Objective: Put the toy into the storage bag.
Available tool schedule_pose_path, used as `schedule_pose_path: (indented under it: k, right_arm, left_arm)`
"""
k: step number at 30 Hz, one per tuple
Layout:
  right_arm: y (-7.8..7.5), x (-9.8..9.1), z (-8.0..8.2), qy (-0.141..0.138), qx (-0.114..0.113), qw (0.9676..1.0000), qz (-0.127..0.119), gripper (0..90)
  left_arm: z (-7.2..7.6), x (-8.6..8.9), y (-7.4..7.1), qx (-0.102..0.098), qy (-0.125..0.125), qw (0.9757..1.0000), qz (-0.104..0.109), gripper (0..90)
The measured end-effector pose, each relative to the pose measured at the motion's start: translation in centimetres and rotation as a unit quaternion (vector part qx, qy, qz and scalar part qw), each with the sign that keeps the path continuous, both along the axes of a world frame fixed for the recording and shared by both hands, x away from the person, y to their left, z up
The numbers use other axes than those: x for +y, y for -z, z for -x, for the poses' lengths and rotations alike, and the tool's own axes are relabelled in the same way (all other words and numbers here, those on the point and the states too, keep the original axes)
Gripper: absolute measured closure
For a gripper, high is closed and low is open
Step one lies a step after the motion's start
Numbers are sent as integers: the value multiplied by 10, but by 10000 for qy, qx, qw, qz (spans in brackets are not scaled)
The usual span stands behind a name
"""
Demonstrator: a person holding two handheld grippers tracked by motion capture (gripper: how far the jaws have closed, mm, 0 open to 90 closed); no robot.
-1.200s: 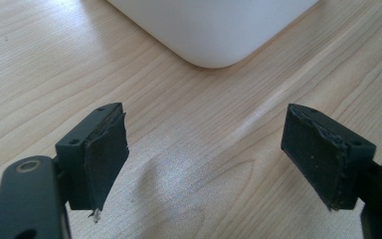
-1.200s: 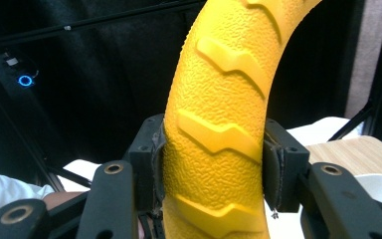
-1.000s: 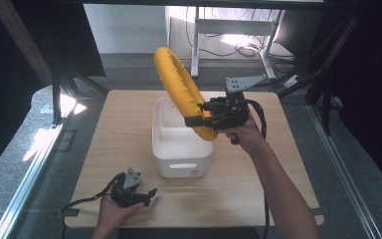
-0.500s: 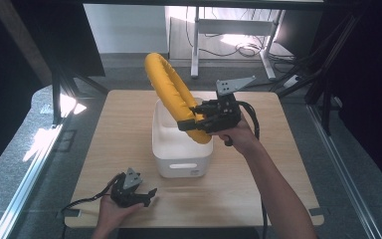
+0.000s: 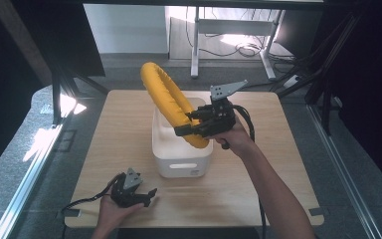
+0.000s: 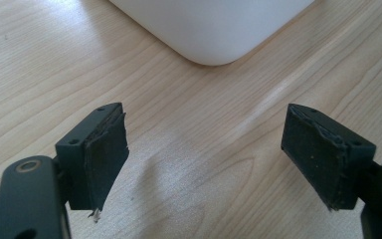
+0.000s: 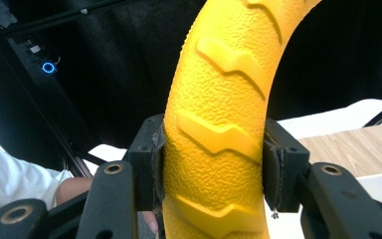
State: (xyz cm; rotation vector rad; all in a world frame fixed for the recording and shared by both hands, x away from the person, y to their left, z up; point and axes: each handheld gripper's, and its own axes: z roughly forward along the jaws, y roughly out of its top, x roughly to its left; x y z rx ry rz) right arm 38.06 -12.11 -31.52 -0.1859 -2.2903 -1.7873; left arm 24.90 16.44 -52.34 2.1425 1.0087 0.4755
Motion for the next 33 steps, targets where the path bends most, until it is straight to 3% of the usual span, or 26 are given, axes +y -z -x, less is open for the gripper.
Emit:
schedule_pose_path:
  k: [16,33]
  right_arm:
    - [20,8,-6,-106,147,9996,216,511]
    - [43,11,-16,-45,378,9983,436,507]
  left_arm:
    - [0,0,0,-8,11,10000,-8,185]
    - [0,0,1,-1,39,10000,-24,185]
